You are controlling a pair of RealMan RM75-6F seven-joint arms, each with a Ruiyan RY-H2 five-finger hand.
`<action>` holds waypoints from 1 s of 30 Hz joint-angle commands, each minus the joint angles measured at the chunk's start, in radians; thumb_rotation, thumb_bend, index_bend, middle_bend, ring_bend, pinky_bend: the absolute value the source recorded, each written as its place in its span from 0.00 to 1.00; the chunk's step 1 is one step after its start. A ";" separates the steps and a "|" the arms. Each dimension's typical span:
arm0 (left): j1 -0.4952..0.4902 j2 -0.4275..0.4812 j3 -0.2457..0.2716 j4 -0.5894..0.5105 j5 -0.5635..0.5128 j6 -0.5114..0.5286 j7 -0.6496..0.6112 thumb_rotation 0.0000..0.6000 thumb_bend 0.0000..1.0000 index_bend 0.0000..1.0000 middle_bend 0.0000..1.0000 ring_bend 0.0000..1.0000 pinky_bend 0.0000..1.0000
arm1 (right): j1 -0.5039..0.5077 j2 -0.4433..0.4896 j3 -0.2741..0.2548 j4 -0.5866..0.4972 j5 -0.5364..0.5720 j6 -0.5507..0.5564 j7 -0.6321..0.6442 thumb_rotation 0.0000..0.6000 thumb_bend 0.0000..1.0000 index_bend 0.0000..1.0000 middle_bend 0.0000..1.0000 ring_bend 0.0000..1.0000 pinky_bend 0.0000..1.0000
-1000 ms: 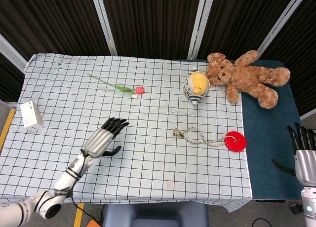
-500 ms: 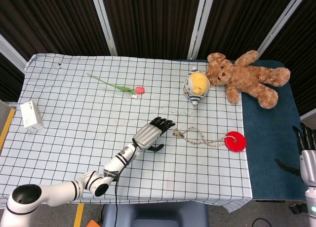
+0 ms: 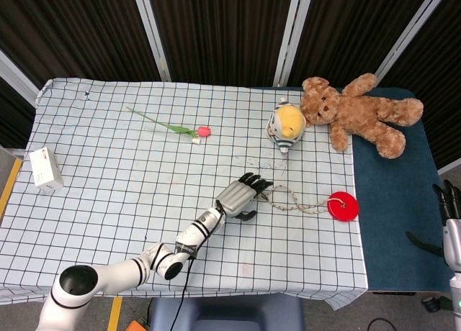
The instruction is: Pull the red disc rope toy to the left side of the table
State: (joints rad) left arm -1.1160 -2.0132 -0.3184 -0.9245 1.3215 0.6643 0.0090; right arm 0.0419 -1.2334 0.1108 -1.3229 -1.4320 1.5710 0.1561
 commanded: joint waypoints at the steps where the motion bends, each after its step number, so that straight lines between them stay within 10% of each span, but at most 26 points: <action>1: -0.001 -0.002 0.003 0.005 0.000 0.003 0.000 1.00 0.41 0.00 0.13 0.00 0.04 | 0.000 0.000 0.000 0.002 0.000 -0.001 0.003 1.00 0.06 0.00 0.00 0.00 0.00; 30: 0.003 -0.030 0.094 0.112 0.042 0.055 -0.048 1.00 0.41 0.00 0.45 0.04 0.05 | -0.003 -0.017 0.018 0.019 0.018 -0.037 0.007 1.00 0.06 0.00 0.00 0.00 0.00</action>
State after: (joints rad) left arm -1.1151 -2.0457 -0.2277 -0.8118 1.3603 0.7163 -0.0420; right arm 0.0391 -1.2505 0.1287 -1.3034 -1.4143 1.5339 0.1626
